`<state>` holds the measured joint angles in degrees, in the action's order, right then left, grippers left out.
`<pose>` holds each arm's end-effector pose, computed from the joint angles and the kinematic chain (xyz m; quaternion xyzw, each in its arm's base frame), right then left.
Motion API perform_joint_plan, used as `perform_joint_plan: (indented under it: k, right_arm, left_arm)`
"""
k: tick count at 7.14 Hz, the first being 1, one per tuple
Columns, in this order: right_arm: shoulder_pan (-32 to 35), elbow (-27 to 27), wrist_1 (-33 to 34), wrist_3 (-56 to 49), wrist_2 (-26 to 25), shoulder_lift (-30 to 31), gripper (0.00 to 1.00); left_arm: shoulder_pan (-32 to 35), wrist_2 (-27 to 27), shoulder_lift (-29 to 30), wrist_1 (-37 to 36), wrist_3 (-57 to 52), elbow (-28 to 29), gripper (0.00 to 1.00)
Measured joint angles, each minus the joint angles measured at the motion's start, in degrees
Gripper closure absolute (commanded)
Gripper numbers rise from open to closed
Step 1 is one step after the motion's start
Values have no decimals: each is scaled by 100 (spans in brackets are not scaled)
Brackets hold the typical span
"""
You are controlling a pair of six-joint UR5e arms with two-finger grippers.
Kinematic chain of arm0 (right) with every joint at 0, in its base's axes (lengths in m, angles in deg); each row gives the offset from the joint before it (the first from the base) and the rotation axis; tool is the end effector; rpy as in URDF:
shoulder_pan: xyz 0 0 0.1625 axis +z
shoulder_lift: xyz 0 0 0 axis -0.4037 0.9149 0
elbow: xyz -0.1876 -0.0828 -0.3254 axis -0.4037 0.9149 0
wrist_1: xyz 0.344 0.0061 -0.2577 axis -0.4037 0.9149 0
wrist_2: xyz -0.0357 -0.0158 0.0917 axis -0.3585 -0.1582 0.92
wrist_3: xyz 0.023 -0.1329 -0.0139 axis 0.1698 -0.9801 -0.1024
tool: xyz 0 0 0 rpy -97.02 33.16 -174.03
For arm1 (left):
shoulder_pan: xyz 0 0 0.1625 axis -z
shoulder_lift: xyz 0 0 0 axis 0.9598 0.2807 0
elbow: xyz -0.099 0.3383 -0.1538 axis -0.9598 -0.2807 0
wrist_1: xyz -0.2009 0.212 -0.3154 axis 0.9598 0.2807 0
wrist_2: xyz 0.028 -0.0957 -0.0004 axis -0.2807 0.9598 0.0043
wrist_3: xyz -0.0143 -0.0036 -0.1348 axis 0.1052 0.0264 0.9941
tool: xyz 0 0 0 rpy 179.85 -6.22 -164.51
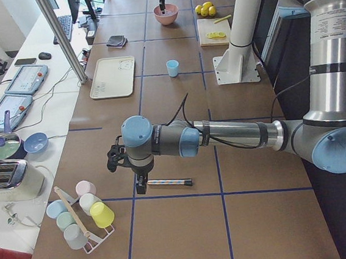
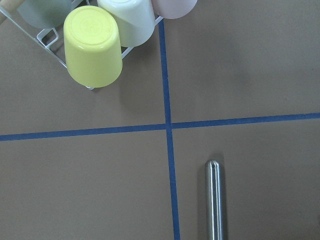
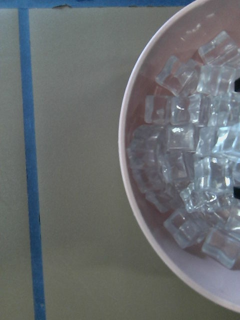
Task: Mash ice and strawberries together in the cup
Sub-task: 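Lift the ice cube with the right gripper toward the cup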
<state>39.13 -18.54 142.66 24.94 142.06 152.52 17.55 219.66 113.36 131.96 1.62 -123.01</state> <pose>-0.1813 -0.4691 0.5723 -0.0481 -0.3380 0.0277 0.9395 -0.0473 -0.5169 0.5839 0.0705 0.3884 0.0128 0.9187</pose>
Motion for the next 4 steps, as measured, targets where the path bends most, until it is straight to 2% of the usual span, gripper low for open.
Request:
perform_joint_plan:
  k: [3, 4]
  right_arm:
    - [-20, 36, 0, 0, 0, -33, 31]
    - [-24, 51, 0, 2, 2, -57, 34]
  left_arm:
    - [7, 0, 17, 0, -8, -3, 0]
    - [7, 0, 24, -4, -7, -18, 0]
